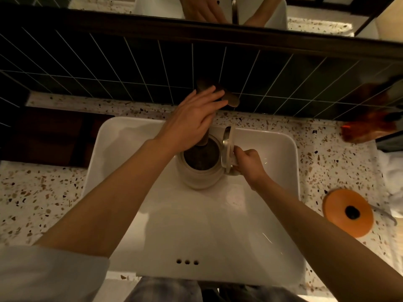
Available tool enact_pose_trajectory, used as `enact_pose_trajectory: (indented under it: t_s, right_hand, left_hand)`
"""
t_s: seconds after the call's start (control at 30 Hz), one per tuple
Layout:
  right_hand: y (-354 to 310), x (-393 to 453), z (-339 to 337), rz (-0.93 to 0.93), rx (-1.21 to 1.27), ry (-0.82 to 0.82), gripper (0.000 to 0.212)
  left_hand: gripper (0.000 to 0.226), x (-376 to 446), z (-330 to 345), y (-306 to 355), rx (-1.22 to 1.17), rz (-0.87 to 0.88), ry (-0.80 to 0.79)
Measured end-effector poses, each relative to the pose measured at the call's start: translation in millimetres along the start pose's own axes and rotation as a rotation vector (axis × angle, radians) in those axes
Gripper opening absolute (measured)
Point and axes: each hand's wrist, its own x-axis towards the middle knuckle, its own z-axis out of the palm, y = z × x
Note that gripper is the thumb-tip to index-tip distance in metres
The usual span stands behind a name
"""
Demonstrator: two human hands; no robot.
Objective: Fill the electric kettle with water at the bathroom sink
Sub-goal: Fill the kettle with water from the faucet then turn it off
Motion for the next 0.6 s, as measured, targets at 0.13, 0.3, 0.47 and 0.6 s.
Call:
enact_pose_trajectory:
  t_s: [0.13,0.3,0.47,0.6]
  right_hand:
    - [0.1,0.4,-0.2,0.011,0.012,0.009,0.052]
    - [-3.8,-4.7,0.9,-0.013,-0.024,0.030,0.066]
    - [-7.1,-5.8,-0.1,0.019,-0.029,0.030,0.057]
    - [-9.4,-7.9,-0.5,0.044,0.004,0.018,0.044]
  left_hand:
    - [0.037,-30.5,5.6,-5.2,-0.215,-0.233,0.334]
    - [0.034,-74.9,25.6,-22.2,-0.521,-0.727,0.421]
    - [0.046,-93.6,51.2,-17.6,-1.100,-1.081,0.450]
    - [0.060,-91.7,60.9,-7.1,-1.340,-1.177,0.534]
